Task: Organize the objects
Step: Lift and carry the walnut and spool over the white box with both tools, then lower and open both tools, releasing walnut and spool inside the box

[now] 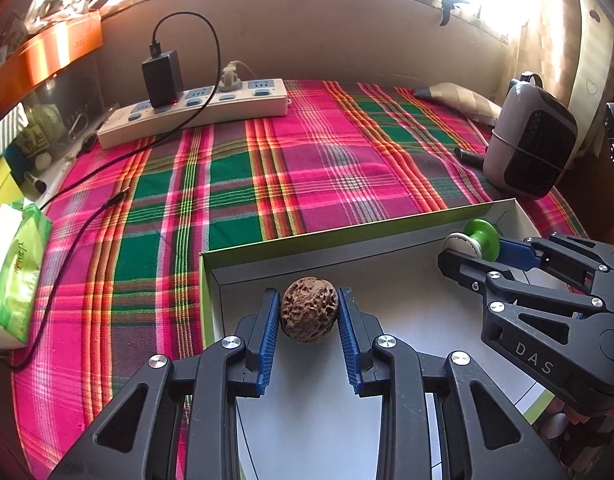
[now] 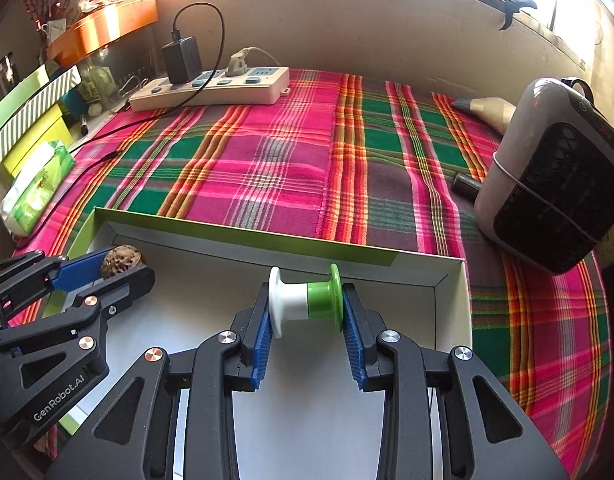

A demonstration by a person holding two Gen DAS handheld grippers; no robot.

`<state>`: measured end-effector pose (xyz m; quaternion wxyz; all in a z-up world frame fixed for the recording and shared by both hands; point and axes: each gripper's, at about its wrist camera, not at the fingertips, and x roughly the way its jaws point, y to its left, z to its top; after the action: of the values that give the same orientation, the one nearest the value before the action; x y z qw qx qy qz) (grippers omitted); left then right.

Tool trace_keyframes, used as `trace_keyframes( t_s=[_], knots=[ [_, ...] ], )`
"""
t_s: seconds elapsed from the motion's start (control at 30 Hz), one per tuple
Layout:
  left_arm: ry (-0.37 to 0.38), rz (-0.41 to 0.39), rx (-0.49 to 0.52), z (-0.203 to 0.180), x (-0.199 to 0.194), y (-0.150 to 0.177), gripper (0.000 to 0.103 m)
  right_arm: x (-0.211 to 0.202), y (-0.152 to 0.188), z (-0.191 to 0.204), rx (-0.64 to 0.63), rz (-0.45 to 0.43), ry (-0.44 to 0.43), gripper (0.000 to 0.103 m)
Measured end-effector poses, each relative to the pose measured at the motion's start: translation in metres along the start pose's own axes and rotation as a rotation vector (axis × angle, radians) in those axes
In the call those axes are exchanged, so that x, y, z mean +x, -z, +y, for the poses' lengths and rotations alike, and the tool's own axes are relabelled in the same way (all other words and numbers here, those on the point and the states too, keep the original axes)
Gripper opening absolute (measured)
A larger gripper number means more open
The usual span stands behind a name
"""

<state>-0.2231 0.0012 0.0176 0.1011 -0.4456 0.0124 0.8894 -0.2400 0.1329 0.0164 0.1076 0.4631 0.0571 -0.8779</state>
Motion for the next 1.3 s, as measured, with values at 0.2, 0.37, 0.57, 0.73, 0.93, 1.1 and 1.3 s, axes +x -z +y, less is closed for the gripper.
trace_keyframes(
  t_s=[0.2,0.37,0.57,0.73,0.93,1.1,1.3],
  knots=[
    [-0.007,0.0,0.005,0.0,0.0,0.0,0.027,0.003,0.0,-0.001,0.004,0.005,-0.001,0.034],
    [-0.008,0.0,0.006,-0.001,0.001,-0.001,0.028,0.003,0.0,-0.001,0.005,0.008,0.003,0.034],
    [0.0,0.0,0.003,0.0,0.0,0.0,0.031,0.003,0.001,-0.003,0.015,0.007,0.002,0.044],
    [0.004,0.0,0.001,0.0,0.0,0.0,0.033,0.001,0.001,-0.002,0.016,-0.001,0.012,0.047],
    [-0.006,-0.012,0.002,0.0,-0.006,0.0,0.038,-0.001,0.003,-0.002,0.018,-0.004,0.01,0.054],
    [-0.007,-0.026,-0.01,0.002,-0.014,0.001,0.04,-0.007,0.005,-0.002,0.02,-0.016,0.007,0.054],
    [-0.005,-0.043,-0.019,0.002,-0.025,0.006,0.04,-0.016,0.01,-0.003,0.03,-0.026,0.002,0.054]
  ],
)
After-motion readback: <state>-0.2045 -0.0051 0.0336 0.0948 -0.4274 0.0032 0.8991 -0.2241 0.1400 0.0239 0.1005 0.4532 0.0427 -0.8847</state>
